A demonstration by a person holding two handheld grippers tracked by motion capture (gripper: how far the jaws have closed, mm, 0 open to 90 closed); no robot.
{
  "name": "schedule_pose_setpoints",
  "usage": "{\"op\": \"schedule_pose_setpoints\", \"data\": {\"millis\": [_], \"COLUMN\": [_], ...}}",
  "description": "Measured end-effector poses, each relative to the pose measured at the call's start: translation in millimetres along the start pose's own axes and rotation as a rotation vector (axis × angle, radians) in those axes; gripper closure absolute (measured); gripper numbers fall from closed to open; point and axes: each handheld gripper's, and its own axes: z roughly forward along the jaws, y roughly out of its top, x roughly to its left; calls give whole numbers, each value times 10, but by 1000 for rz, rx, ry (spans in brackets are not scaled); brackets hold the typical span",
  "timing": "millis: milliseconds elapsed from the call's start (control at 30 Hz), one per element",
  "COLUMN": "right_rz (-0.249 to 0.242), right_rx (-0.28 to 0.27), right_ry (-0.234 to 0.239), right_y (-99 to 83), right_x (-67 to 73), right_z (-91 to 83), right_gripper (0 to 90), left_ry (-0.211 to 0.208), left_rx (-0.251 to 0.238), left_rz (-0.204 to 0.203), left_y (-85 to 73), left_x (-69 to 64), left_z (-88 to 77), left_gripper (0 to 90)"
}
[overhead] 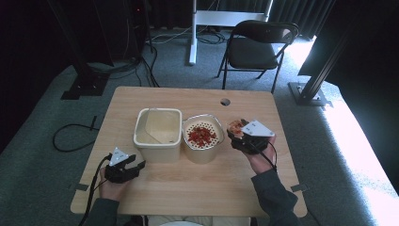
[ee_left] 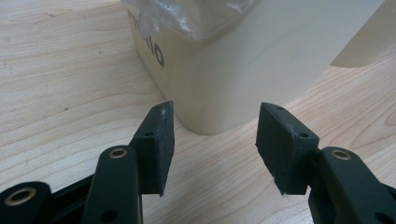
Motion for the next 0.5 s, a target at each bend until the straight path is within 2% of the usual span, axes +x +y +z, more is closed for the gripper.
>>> {"op": "schedule_pose_setpoints", "data": {"millis": [200,300,500], "right_rz": [-110,-182,-296], "right_rx": [35,54,110], "right_ry": [-60,-96,-128], "right_y": [251,362,490], "right_x": [31,64,117], "right_z": [99,153,268], "right_gripper": [340,340,343], "left_ry": [1,2,3], "left_rx": [-1,2,-2], "left_rz": [2,4,2], "left_y": [1,1,3], "left_x": [-1,1,7], "left_z": [2,1,-9], "left_gripper": [478,478,478]}}
